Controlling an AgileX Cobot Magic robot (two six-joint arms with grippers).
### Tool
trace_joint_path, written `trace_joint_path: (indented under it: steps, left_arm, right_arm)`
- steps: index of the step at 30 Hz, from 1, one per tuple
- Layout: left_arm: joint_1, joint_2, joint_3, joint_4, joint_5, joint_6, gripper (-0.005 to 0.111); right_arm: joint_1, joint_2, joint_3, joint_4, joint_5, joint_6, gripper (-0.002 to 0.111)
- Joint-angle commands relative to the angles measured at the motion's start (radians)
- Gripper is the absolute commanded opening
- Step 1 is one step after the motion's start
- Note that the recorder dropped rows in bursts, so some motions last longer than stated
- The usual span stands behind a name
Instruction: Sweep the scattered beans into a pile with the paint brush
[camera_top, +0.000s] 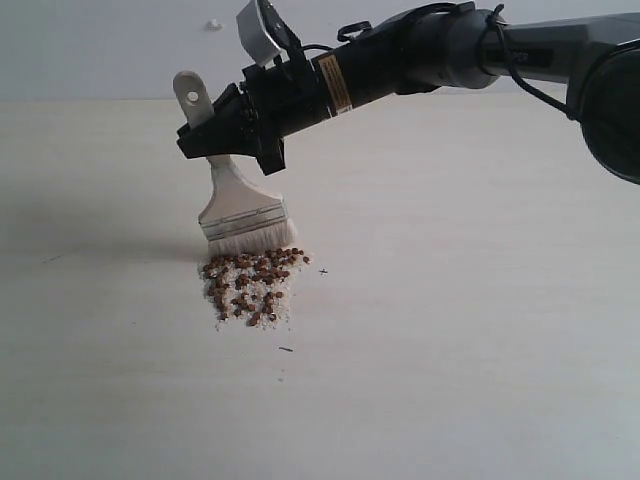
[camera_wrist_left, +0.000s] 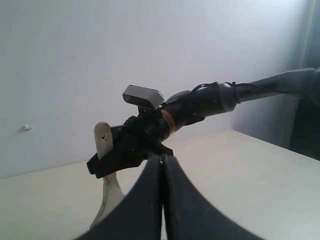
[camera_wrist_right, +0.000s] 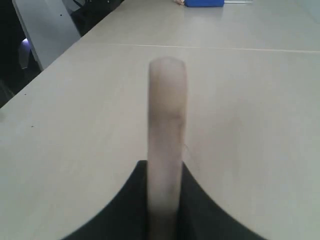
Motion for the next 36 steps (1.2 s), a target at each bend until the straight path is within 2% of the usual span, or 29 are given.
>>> trace_joint_path:
  steps: [1,4,9,13,19,24,29,36]
  left_arm:
    - [-0.003,-0.007,0.004,-0.006,-0.002,-0.002,0.0]
    - [-0.003,-0.007,0.004,-0.006,-0.002,-0.002,0.0]
    - [-0.003,-0.007,0.004,-0.006,-0.002,-0.002,0.0]
    - [-0.003,-0.007,0.004,-0.006,-0.002,-0.002,0.0]
    - [-0.003,-0.007,0.004,-0.006,-0.002,-0.002,0.0]
    - [-0.003,-0.007,0.004,-0.006,-0.002,-0.002,0.0]
    - [-0.003,-0.007,0.004,-0.006,-0.002,-0.002,0.0]
    - [-0.003,-0.007,0.004,-0.006,-0.002,-0.002,0.0]
  right_arm:
    - [-0.002,-0.013,-0.006,0.054,0.003,-0.022,0.0]
    - [-0.002,-0.013,-0.006,0.133,0.003,-0.036,0.0]
    - [-0.002,-0.033,-0.006,0.131,0.016,0.053,0.0]
    - [-0.002,-0.083,-0.004,0.03,0.067,0.203,0.0]
    - [-0.002,-0.169,0.043,0.006,0.174,0.449,0.0]
    - [-0.002,-0.27,0.238,0.006,0.295,0.444,0.0]
    - [-0.002,-0.401,0.441,0.022,0.422,0.346,0.0]
    - [-0.002,-0.545,0.638,0.346,0.513,0.091,0.0]
